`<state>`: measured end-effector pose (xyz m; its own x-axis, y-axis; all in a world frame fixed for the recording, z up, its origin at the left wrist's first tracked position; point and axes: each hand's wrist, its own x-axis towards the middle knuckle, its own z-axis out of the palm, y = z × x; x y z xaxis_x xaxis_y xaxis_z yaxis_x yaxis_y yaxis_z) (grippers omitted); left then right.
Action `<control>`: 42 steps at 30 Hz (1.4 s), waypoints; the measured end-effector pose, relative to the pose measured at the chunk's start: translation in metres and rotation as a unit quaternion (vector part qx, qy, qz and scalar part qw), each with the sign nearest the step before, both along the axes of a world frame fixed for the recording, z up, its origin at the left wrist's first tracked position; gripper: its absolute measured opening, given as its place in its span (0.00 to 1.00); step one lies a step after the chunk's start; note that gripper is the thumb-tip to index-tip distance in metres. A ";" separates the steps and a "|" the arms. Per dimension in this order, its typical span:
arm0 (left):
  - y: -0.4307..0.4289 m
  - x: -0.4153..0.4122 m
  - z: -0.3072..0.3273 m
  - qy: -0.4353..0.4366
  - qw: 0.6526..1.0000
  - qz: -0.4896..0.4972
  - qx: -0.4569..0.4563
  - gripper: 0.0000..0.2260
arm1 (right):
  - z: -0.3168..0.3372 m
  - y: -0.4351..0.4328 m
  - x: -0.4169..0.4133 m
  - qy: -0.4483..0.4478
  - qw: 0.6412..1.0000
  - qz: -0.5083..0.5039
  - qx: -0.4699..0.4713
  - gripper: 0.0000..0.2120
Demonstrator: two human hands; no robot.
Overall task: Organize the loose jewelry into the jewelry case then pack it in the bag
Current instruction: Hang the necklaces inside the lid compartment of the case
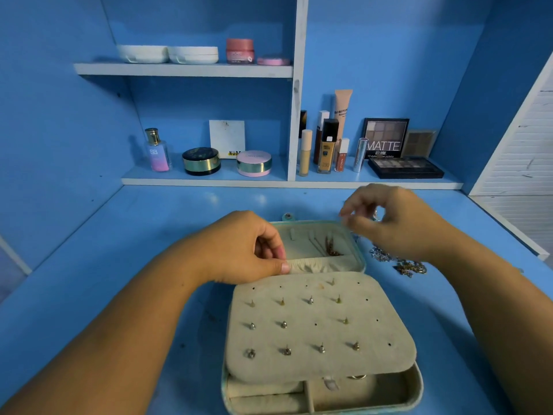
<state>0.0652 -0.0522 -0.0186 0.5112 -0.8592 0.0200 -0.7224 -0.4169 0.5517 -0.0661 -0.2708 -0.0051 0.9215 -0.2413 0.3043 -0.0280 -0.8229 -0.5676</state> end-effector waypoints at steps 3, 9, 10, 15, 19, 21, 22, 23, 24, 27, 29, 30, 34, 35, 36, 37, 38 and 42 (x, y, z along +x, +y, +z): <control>-0.001 0.000 -0.001 -0.063 0.998 0.002 -0.017 0.09 | -0.003 -0.032 -0.002 -0.025 0.992 -0.120 -0.035 0.02; -0.003 0.004 -0.005 -0.104 0.994 0.004 -0.017 0.29 | -0.012 -0.064 -0.007 0.042 0.980 -0.196 -0.008 0.02; -0.003 0.004 -0.006 -0.100 0.995 0.006 -0.010 0.31 | -0.012 -0.063 -0.007 0.054 0.979 -0.195 -0.009 0.02; -0.004 0.007 -0.007 -0.082 0.996 0.010 0.023 0.35 | -0.006 -0.061 -0.012 0.118 0.976 -0.180 -0.005 0.07; -0.005 0.006 -0.008 -0.078 0.997 0.015 0.022 0.39 | 0.002 -0.054 -0.018 0.211 0.970 -0.120 -0.002 0.11; -0.005 0.006 -0.008 -0.077 0.997 0.015 0.022 0.38 | 0.001 -0.054 -0.018 0.242 0.965 -0.102 -0.003 0.11; -0.005 0.006 -0.007 -0.078 0.997 0.015 0.021 0.38 | 0.001 -0.054 -0.018 0.248 0.964 -0.096 -0.003 0.10; -0.005 0.006 -0.007 -0.077 0.997 0.015 0.021 0.38 | 0.000 -0.055 -0.017 0.248 0.964 -0.093 -0.005 0.09; -0.005 0.007 -0.007 -0.076 0.997 0.016 0.022 0.38 | -0.001 -0.056 -0.016 0.243 0.966 -0.091 -0.006 0.07; -0.005 0.007 -0.008 -0.074 0.997 0.017 0.018 0.35 | -0.002 -0.057 -0.016 0.232 0.969 -0.087 -0.017 0.05; -0.005 0.007 -0.008 -0.073 0.997 0.018 0.015 0.34 | 0.000 -0.057 -0.017 0.233 0.968 -0.087 -0.028 0.06; -0.005 0.007 -0.007 -0.074 0.997 0.018 0.014 0.34 | 0.001 -0.057 -0.017 0.225 0.970 -0.088 -0.034 0.07; -0.006 0.006 -0.006 -0.073 0.997 0.016 0.014 0.34 | 0.009 -0.050 -0.017 0.092 0.989 -0.093 0.074 0.13; -0.005 0.005 -0.006 -0.073 0.997 0.016 0.014 0.34 | 0.011 -0.046 -0.017 0.051 0.987 -0.088 0.123 0.15; -0.005 0.005 -0.006 -0.072 0.997 0.016 0.014 0.33 | 0.014 -0.039 -0.016 0.013 0.984 -0.080 0.162 0.16; -0.005 0.004 -0.006 -0.071 0.997 0.018 0.013 0.33 | 0.015 -0.033 -0.014 -0.024 0.979 -0.069 0.190 0.17; -0.005 0.004 -0.006 -0.070 0.997 0.020 0.009 0.33 | 0.016 -0.025 -0.012 -0.059 0.973 -0.055 0.214 0.17; -0.008 -0.001 -0.006 -0.059 0.997 0.026 -0.052 0.29 | 0.018 0.007 -0.007 -0.138 0.963 -0.004 0.231 0.13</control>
<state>0.0640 -0.0598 -0.0249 0.5440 -0.8218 0.1696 -0.7632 -0.4006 0.5070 -0.0728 -0.2642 0.0130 0.8178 -0.4172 0.3965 0.1713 -0.4813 -0.8597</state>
